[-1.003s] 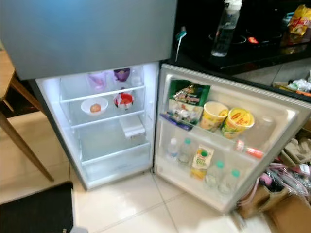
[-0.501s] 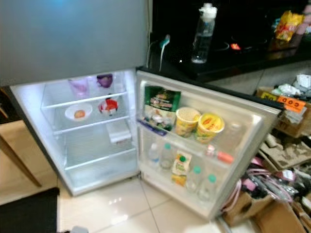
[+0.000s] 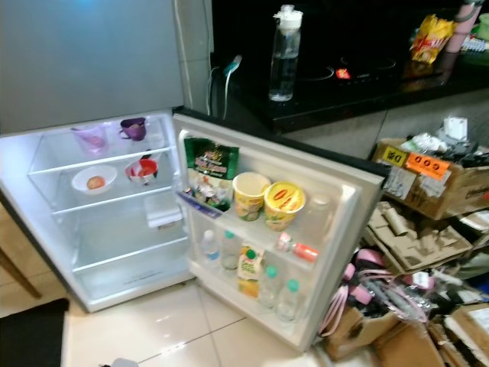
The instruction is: Restocking fridge
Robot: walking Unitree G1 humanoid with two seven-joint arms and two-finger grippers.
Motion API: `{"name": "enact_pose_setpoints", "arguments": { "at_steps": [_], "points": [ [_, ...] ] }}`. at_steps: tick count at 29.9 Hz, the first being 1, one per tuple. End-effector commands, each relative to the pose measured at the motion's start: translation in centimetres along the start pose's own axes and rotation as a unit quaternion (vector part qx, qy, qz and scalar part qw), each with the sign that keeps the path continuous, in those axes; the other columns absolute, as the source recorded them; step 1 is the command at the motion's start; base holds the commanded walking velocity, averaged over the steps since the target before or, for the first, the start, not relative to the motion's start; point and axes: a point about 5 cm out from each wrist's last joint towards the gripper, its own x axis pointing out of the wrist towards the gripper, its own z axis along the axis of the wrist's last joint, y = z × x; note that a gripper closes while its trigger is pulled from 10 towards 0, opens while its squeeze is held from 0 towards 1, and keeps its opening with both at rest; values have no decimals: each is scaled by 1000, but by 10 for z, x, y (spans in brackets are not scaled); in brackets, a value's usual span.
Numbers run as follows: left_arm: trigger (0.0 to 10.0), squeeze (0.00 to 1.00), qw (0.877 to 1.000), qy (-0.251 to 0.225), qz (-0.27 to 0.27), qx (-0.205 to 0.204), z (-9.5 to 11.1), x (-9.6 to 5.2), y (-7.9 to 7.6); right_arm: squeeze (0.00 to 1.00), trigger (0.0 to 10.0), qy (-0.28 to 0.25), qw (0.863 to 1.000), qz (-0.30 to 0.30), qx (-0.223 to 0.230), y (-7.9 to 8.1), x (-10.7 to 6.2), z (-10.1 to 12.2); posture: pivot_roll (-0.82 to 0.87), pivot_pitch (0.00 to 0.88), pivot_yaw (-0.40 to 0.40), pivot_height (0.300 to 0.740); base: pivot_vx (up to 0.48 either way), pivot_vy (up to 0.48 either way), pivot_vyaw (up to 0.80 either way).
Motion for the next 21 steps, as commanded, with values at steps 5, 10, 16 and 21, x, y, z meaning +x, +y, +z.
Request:
{"name": "enact_pose_setpoints", "arguments": {
  "at_steps": [5,10,16,21],
  "points": [
    [10000,0,999,32,6,2,-14,-1,-1,0,10000,-1,1000,2,6,2,0,-2,-78,0,-5,740,0,0,0],
    [10000,0,999,36,5,0,-14,-1,-2,0,10000,-61,995,-26,70,-12,-2,19,-76,0,-4,740,0,0,0],
    [10000,0,999,36,4,3,-14,-1,-1,0,10000,-167,975,-68,134,-44,-12,73,-77,0,1,740,0,0,0],
    [10000,0,999,36,5,2,-13,-1,0,0,10000,-294,933,-85,189,-79,-38,141,-76,0,1,740,0,0,0]
  ]
}}
